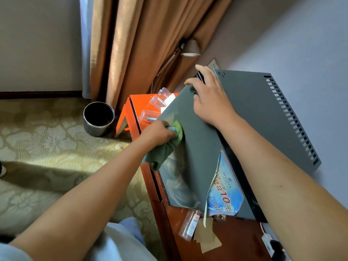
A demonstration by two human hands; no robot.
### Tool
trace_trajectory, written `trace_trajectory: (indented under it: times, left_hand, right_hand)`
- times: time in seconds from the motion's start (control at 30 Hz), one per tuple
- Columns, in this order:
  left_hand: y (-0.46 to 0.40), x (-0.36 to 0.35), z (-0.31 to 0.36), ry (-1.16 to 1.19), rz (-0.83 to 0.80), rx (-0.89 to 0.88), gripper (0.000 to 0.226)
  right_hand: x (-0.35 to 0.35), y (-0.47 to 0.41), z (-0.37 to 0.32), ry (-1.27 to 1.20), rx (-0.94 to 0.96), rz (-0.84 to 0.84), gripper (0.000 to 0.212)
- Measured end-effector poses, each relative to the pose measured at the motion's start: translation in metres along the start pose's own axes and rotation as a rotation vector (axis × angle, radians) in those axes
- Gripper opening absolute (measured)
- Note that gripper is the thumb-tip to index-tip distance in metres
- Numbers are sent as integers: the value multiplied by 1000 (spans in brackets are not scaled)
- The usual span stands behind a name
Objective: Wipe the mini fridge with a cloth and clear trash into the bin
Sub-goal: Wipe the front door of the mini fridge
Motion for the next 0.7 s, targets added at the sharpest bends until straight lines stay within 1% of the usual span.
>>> trace_trajectory:
  times: [0.03, 0.1, 0.17, 0.23, 0.27, 0.33, 0.43, 0.5, 0.63, 0.7]
  left_hand:
    - [-1, 4, 1, -14, -33, 8, 28]
    - [-5, 11, 10, 66, 3, -27, 28]
    - [-10, 18, 20, 154, 122, -94, 29]
    - [-14, 21, 28, 174, 231, -160, 29]
    - [-15, 20, 28, 167, 252, -167, 29]
    - [-18, 18, 22, 125, 212, -123, 32]
    - [-19, 19, 11, -37, 49, -21, 33]
    - [-19, 23, 14, -3, 45, -39, 31]
    - [-19, 28, 38, 112, 238, -221, 23]
    - [-20, 27, 39, 153, 293, -243, 21]
  right_hand:
    - [-1, -2, 0, -9, -4, -1, 50]
    - [-2, -5, 2, -31, -10, 2, 53]
    - [-2, -6, 3, -37, -5, 11, 54]
    - [-4, -6, 3, -34, 0, 15, 55]
    - [-4, -6, 3, -36, 0, 17, 54]
    - [-4, -6, 3, -39, -4, 15, 47]
    - [-3, -6, 2, -22, -16, -7, 29]
    - [-3, -5, 1, -23, -19, -4, 25]
    - [-1, -5, 0, -23, -18, -3, 24]
    - [-1, -4, 0, -25, -26, -7, 25]
Point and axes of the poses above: each hand's wrist, its own y-axis away from the middle knuckle, its own x-axis out of the back of the hand, z = x × y, the point moved 1 cm from there along -y, towards the middle knuckle, and after that the axes turned 14 degrees about y, right-handed, at the moved point
